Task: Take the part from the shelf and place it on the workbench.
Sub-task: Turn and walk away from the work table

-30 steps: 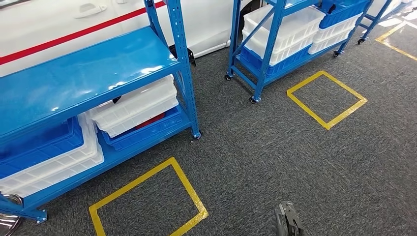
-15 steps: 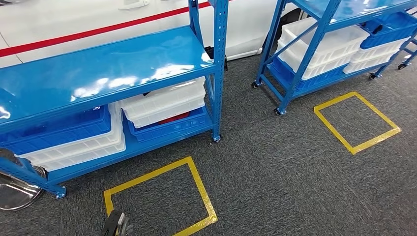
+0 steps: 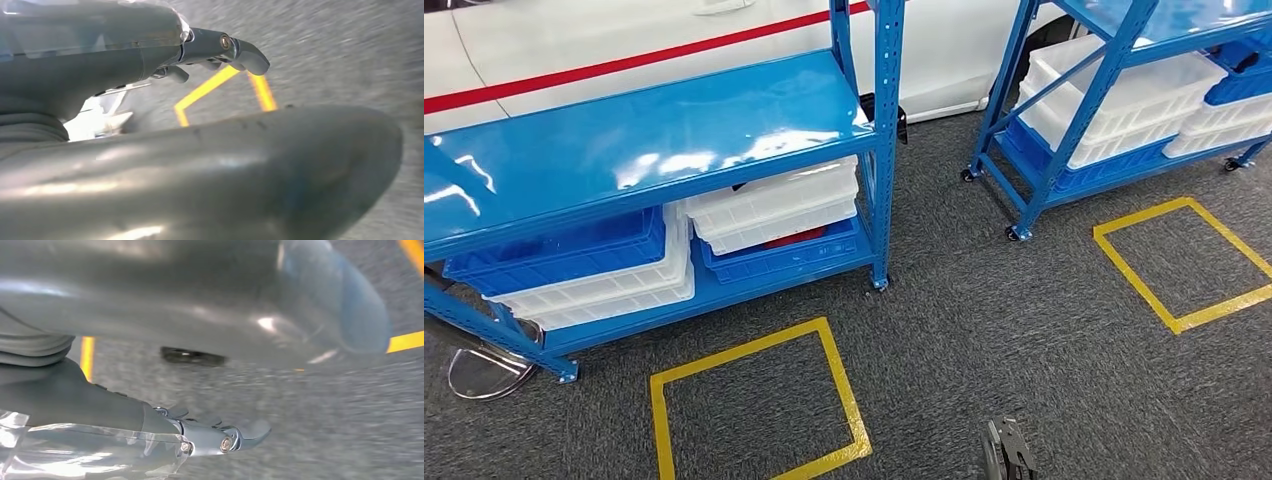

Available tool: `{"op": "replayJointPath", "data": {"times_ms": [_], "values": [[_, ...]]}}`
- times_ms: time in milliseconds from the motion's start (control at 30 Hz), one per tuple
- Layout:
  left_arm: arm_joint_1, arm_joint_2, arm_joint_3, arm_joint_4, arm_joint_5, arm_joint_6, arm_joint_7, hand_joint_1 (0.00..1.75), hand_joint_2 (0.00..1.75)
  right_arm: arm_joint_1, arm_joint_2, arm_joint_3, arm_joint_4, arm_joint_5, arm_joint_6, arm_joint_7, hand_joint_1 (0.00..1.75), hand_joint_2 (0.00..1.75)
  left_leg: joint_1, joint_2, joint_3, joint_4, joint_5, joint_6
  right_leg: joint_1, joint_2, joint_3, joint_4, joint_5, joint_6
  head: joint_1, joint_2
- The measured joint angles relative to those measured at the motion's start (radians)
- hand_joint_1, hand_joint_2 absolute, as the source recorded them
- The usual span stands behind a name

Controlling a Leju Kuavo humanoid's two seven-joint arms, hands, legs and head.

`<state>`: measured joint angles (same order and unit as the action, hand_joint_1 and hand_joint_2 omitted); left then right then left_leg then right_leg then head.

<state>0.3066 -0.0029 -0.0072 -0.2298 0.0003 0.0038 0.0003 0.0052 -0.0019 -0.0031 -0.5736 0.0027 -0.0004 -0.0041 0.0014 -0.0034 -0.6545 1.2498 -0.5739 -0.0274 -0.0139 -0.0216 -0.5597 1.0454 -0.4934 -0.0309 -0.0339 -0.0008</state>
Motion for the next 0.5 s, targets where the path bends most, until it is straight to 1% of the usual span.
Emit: {"op": "replayJointPath", "data": {"times_ms": [33, 67, 100, 133, 167, 200, 233, 267, 300, 333, 367, 400, 433, 467, 500], "values": [[-0.007, 0.0, 0.0, -0.004, 0.0, 0.0, 0.0, 0.0, 0.0, 0.007, 0.0, 0.0, 0.003, 0.0, 0.0, 0.0, 0.0, 0.0, -0.003, 0.016, 0.035, -0.073, 0.039, 0.008, 0.001, -0.01, 0.004, 0.0, -0.002, 0.001, 0.0, 0.0], [-0.022, 0.001, 0.0, -0.014, 0.0, 0.0, 0.0, 0.0, 0.0, 0.021, 0.0, 0.0, 0.013, 0.0, 0.0, 0.0, 0.0, 0.0, -0.008, 0.036, 0.069, -0.142, 0.07, 0.016, 0.003, -0.023, 0.008, -0.001, -0.006, 0.003, 0.0, 0.0], [-0.046, 0.002, 0.0, -0.032, 0.0, 0.0, -0.001, 0.0, 0.0, 0.039, 0.0, 0.0, 0.029, 0.0, 0.0, 0.001, 0.0, 0.0, -0.013, 0.052, 0.095, -0.195, 0.089, 0.025, 0.004, -0.038, 0.012, -0.002, -0.009, 0.007, 0.001, 0.0], [-0.073, 0.002, 0.0, -0.055, 0.0, 0.0, -0.002, 0.0, 0.0, 0.062, 0.0, 0.0, 0.053, 0.0, 0.0, 0.001, 0.0, 0.0, -0.018, 0.061, 0.109, -0.225, 0.098, 0.032, 0.004, -0.052, 0.015, -0.003, -0.012, 0.011, 0.001, 0.0], [-0.101, 0.002, 0.0, -0.083, 0.0, 0.0, -0.003, 0.0, 0.0, 0.086, 0.001, 0.0, 0.08, 0.0, 0.0, 0.002, 0.0, 0.0, -0.021, 0.055, 0.109, -0.232, 0.098, 0.037, 0.004, -0.067, 0.02, -0.006, -0.014, 0.015, 0.001, 0.0], [-0.129, 0.002, 0.0, -0.112, 0.0, 0.0, -0.003, 0.0, 0.0, 0.111, 0.002, 0.0, 0.11, 0.0, 0.0, 0.002, 0.0, 0.0, -0.021, 0.041, 0.108, -0.238, 0.102, 0.042, 0.004, -0.081, 0.026, -0.01, -0.014, 0.02, 0.001, 0.0], [-0.156, 0.002, 0.0, -0.145, 0.0, 0.0, -0.003, 0.0, 0.0, 0.138, 0.002, 0.001, 0.143, 0.0, 0.0, 0.002, 0.0, 0.0, -0.018, 0.026, 0.112, -0.246, 0.108, 0.045, 0.003, -0.081, 0.032, -0.009, -0.017, 0.025, 0.001, 0.0], [-0.183, 0.002, 0.0, -0.178, 0.0, 0.0, -0.003, 0.0, 0.0, 0.165, 0.003, 0.001, 0.175, 0.0, 0.0, 0.002, 0.0, 0.0, -0.014, 0.013, 0.117, -0.255, 0.114, 0.049, 0.002, -0.067, 0.031, 0.001, -0.026, 0.029, 0.001, 0.0], [-0.211, 0.001, 0.0, -0.212, 0.0, 0.0, -0.003, 0.0, 0.0, 0.193, 0.003, 0.001, 0.208, 0.0, 0.0, 0.002, 0.0, 0.0, -0.01, -0.001, 0.122, -0.263, 0.12, 0.053, 0.001, -0.043, 0.02, 0.03, -0.046, 0.033, 0.002, 0.0], [-0.238, 0.001, 0.0, -0.248, 0.0, 0.0, -0.003, 0.0, 0.0, 0.222, 0.003, 0.002, 0.244, 0.0, 0.0, 0.002, 0.0, 0.0, -0.007, -0.015, 0.125, -0.267, 0.125, 0.055, 0.0, -0.014, -0.006, 0.083, -0.076, 0.036, 0.002, 0.0], [-0.263, 0.001, 0.0, -0.279, 0.0, 0.0, -0.003, 0.0, 0.0, 0.247, 0.002, 0.002, 0.277, 0.0, 0.0, 0.002, 0.0, 0.0, -0.006, -0.03, 0.123, -0.267, 0.126, 0.057, 0.0, 0.007, -0.041, 0.149, -0.109, 0.038, 0.002, 0.0], [-0.283, 0.001, 0.0, -0.307, 0.0, 0.0, -0.003, 0.0, 0.0, 0.268, 0.002, 0.002, 0.307, 0.0, 0.0, 0.002, 0.0, 0.0, -0.006, -0.047, 0.121, -0.265, 0.127, 0.058, -0.001, 0.016, -0.076, 0.213, -0.135, 0.039, 0.002, 0.0], [-0.298, 0.001, 0.0, -0.327, 0.0, 0.0, -0.004, 0.0, 0.0, 0.284, 0.001, 0.002, 0.33, 0.0, 0.0, 0.002, 0.0, 0.0, -0.006, -0.064, 0.119, -0.263, 0.127, 0.058, -0.001, 0.019, -0.101, 0.253, -0.143, 0.041, 0.002, 0.0], [-0.306, 0.001, 0.0, -0.339, 0.0, 0.0, -0.003, 0.0, 0.0, 0.293, 0.0, 0.002, 0.344, 0.0, 0.0, 0.002, 0.0, 0.0, -0.006, -0.08, 0.119, -0.261, 0.126, 0.057, -0.002, 0.02, -0.107, 0.256, -0.128, 0.042, 0.003, 0.0], [-0.306, 0.001, 0.0, -0.344, 0.0, 0.0, -0.003, 0.0, 0.0, 0.295, -0.001, 0.002, 0.35, 0.0, -0.001, 0.002, 0.0, 0.0, -0.005, -0.093, 0.12, -0.259, 0.125, 0.055, -0.002, 0.023, -0.095, 0.22, -0.096, 0.042, 0.003, 0.0]]}}
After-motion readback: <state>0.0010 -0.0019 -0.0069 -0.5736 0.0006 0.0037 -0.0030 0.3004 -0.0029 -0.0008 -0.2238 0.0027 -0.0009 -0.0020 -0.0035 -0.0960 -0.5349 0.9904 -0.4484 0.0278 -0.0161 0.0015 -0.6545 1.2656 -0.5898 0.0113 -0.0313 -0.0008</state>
